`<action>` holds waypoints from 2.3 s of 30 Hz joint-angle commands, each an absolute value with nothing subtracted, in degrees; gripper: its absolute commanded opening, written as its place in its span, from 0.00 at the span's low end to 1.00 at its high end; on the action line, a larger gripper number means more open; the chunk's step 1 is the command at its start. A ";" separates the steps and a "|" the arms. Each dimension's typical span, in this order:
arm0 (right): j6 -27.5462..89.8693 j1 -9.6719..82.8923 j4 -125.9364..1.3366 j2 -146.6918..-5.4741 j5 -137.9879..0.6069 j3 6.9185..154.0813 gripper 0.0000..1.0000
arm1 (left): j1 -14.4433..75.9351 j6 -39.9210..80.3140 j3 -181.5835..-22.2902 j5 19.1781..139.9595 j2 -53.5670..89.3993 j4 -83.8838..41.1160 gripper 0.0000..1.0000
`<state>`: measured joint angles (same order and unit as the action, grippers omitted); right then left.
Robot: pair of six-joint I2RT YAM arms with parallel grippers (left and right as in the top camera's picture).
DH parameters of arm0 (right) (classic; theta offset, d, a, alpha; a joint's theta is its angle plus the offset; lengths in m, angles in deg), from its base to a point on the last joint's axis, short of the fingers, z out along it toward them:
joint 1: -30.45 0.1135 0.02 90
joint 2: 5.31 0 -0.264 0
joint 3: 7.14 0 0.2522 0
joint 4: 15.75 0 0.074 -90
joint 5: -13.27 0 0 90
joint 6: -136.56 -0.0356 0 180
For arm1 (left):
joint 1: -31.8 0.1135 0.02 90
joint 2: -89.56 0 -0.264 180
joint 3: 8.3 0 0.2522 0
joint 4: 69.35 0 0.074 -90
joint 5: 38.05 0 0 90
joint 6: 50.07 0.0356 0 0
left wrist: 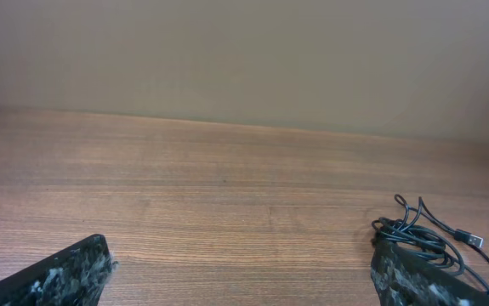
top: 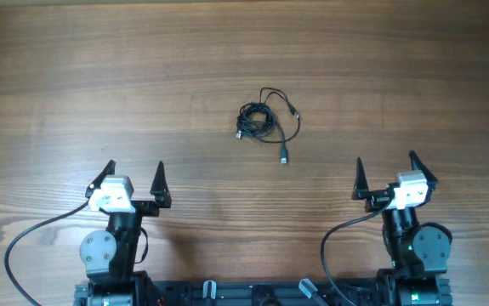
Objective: Untangle cables
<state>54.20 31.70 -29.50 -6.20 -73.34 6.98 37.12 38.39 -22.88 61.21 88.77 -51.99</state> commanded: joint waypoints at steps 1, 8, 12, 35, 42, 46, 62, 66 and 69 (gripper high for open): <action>54.75 31.88 -29.37 -5.74 -73.23 6.92 1.00 | 37.49 39.31 -22.42 61.89 89.18 -52.13 1.00; 54.75 31.88 -29.37 -5.74 -73.23 6.92 1.00 | 37.49 39.31 -22.42 61.89 89.18 -52.13 1.00; 54.72 31.88 -29.37 -5.74 -73.23 6.92 1.00 | 37.49 39.31 -22.42 61.93 89.18 -52.19 1.00; 54.75 31.88 -29.37 -5.74 -73.23 6.92 1.00 | 37.49 39.51 -22.42 61.51 89.18 -52.13 1.00; 54.75 31.88 -29.37 -5.74 -73.23 6.92 1.00 | 37.49 39.51 -22.42 61.51 89.18 -52.13 1.00; 54.75 31.88 -29.37 -5.74 -73.23 6.92 1.00 | 37.49 39.51 -22.42 61.51 89.18 -52.15 1.00; 54.77 31.88 -29.37 -5.74 -73.23 6.92 1.00 | 37.49 39.49 -22.42 61.49 87.89 -52.19 1.00; 54.75 31.88 -29.37 -5.74 -73.23 6.92 1.00 | 37.49 39.00 -22.49 61.51 87.89 -54.09 1.00; 54.75 31.88 -29.37 -5.74 -73.23 6.92 1.00 | 37.49 35.97 -23.03 61.54 87.89 -54.81 1.00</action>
